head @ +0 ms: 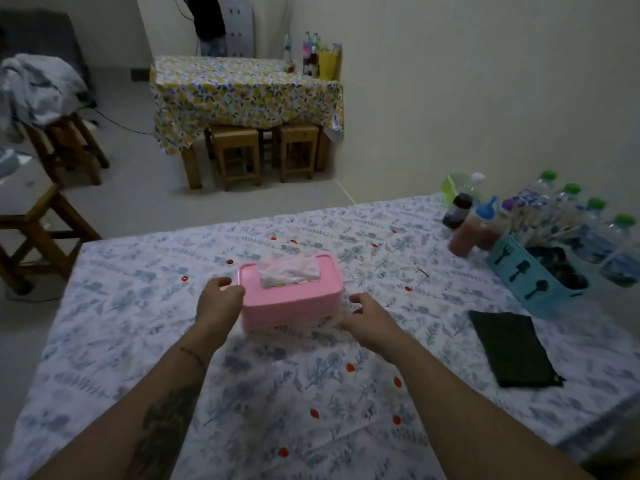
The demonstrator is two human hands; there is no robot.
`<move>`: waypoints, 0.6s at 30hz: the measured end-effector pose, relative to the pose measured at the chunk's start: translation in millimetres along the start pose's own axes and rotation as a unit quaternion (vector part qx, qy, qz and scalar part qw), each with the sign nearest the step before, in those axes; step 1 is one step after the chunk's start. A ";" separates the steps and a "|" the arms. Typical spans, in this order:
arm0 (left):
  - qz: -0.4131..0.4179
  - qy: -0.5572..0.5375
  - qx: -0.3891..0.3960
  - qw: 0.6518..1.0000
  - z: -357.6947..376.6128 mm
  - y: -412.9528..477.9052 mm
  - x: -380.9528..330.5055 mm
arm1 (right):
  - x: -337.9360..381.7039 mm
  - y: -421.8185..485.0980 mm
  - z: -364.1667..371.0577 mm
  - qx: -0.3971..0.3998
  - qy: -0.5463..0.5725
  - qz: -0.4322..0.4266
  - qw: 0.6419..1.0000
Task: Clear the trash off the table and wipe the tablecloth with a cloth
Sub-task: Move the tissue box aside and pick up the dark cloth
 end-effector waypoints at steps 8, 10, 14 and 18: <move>-0.080 -0.019 0.049 0.995 34.4 37.7 0.0 | -6.3 34.4 6.2 0.047 0.121 0.053 0.990; -0.092 -0.036 0.053 0.994 37.6 37.8 0.9 | -9.5 41.9 11.9 0.061 0.160 0.054 0.984; -0.115 -0.087 0.080 0.986 50.4 18.6 -0.5 | -13.1 48.6 12.4 0.062 0.257 0.046 0.963; -0.138 -0.140 0.100 0.975 79.9 -8.1 4.9 | -32.9 51.8 -15.7 0.024 0.314 0.029 0.949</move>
Point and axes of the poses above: each hand's wrist, its own y-axis towards the middle knuckle, its own z-axis out of the palm, x = y × z, the point moved 1 cm from there along y, towards the middle knuckle, and after that the axes turned 7 degrees about -y, right-handed, at the moved point
